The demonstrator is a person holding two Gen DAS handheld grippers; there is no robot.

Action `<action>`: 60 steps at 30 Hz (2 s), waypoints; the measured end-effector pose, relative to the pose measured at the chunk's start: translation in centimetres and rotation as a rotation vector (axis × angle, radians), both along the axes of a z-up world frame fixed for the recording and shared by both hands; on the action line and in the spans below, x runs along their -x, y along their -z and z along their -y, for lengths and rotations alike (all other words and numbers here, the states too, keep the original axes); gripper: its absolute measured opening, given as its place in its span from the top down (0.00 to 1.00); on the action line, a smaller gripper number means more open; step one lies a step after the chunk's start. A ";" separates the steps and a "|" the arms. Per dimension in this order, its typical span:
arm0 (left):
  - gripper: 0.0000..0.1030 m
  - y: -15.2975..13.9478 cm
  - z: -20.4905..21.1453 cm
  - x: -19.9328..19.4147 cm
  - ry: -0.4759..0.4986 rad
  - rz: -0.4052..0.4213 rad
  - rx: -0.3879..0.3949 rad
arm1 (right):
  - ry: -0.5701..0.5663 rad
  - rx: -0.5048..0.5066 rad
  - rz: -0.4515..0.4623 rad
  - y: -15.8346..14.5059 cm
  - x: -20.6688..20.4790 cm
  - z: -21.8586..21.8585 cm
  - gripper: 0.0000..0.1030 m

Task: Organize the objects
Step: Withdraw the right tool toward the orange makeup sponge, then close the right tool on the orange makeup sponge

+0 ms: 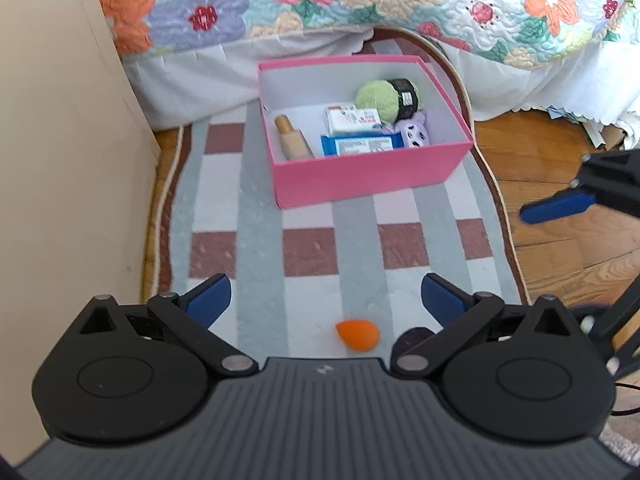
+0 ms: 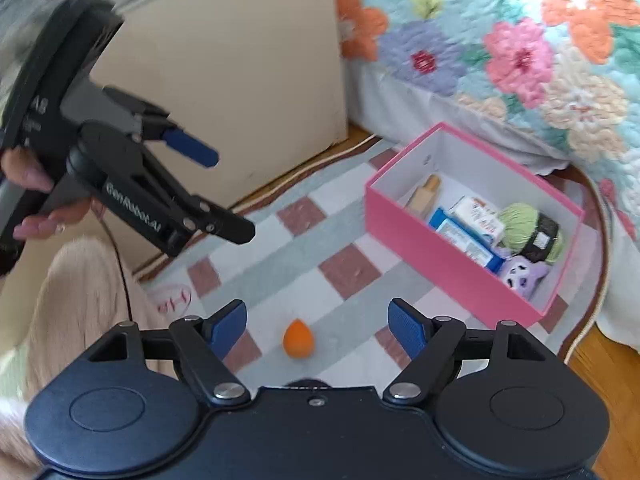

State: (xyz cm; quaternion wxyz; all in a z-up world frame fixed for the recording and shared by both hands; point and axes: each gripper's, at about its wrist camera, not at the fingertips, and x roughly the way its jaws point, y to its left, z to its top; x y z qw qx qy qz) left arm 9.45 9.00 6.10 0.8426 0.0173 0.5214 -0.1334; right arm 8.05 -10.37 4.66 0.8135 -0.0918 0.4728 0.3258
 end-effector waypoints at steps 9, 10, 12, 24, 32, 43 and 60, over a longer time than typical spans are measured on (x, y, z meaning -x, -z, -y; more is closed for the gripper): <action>0.00 5.7 0.5 -0.3 0.008 -0.078 0.117 | -0.186 0.010 -0.011 7.6 -0.3 -2.2 0.14; 0.00 6.4 0.4 -0.4 0.006 -0.092 0.123 | -0.202 0.022 -0.013 8.6 -0.3 -2.7 0.14; 0.00 7.9 0.2 -0.6 -0.014 -0.114 0.126 | -0.229 0.053 -0.015 10.4 -0.1 -3.5 0.14; 0.00 16.7 0.0 -1.4 -0.141 -0.228 0.139 | -0.113 0.059 0.003 17.5 -0.1 -5.8 0.14; 0.08 19.2 1.0 -0.7 -0.185 -0.209 0.093 | -0.040 0.055 0.027 20.6 1.3 -6.6 0.21; 0.62 20.1 1.3 -1.0 -0.184 -0.212 0.245 | 0.021 -0.005 0.052 20.4 1.7 -6.0 0.63; 0.62 14.9 1.3 0.9 -0.138 -0.123 0.266 | 0.008 -0.022 0.028 14.9 2.5 -5.8 0.63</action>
